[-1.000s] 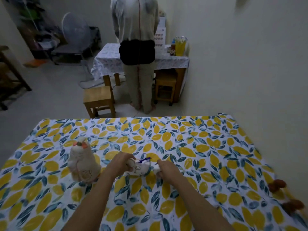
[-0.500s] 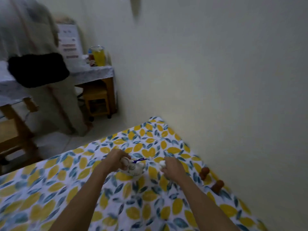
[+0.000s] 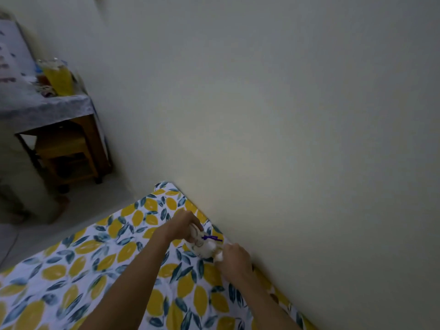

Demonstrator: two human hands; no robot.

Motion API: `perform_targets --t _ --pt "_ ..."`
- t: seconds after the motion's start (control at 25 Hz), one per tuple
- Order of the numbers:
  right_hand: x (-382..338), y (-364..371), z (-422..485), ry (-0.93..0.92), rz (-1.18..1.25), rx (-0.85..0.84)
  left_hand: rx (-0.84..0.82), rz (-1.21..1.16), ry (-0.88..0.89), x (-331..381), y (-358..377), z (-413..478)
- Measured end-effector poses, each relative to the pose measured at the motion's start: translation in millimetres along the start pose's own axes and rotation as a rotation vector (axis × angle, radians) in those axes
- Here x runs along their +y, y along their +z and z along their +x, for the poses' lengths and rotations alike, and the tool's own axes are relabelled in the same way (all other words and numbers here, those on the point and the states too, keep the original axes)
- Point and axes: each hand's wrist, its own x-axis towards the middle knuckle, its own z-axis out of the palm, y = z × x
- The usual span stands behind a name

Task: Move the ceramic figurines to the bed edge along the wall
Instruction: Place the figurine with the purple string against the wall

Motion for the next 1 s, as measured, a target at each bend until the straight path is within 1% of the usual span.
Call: perform_targets --t 0.16,0.4,0.68,0.76,0.8,0.88,1.0 --pt "3.5 3.1 2.2 -0.015 -0.008 0.013 -0.032 0.027 0.018 6.3 0.5 15.5" --pt "8.5 7.5 4.0 -0.015 -0.010 0.018 -0.021 0.034 -0.001 7.5 -2.2 27.6" --pt "8.1 5.0 2.4 -0.030 -0.018 0.020 0.012 0.214 0.012 14.5 6.4 24.5" --pt "5.6 -0.1 2.4 -0.053 -0.065 0.062 0.027 0.262 -0.003 9.7 8.8 12.4" --pt "2.4 -4.9 0.4 -0.078 -0.090 0.112 0.035 0.288 -0.022 8.1 6.9 2.4" --pt "-10.5 -18.1 -4.7 -0.159 -0.164 0.271 0.082 0.336 -0.072 2.5 -4.3 -26.8" --pt "-46.0 -40.9 -16.6 -0.305 -0.199 0.307 0.187 0.328 -0.205 -16.1 -24.7 -93.3"
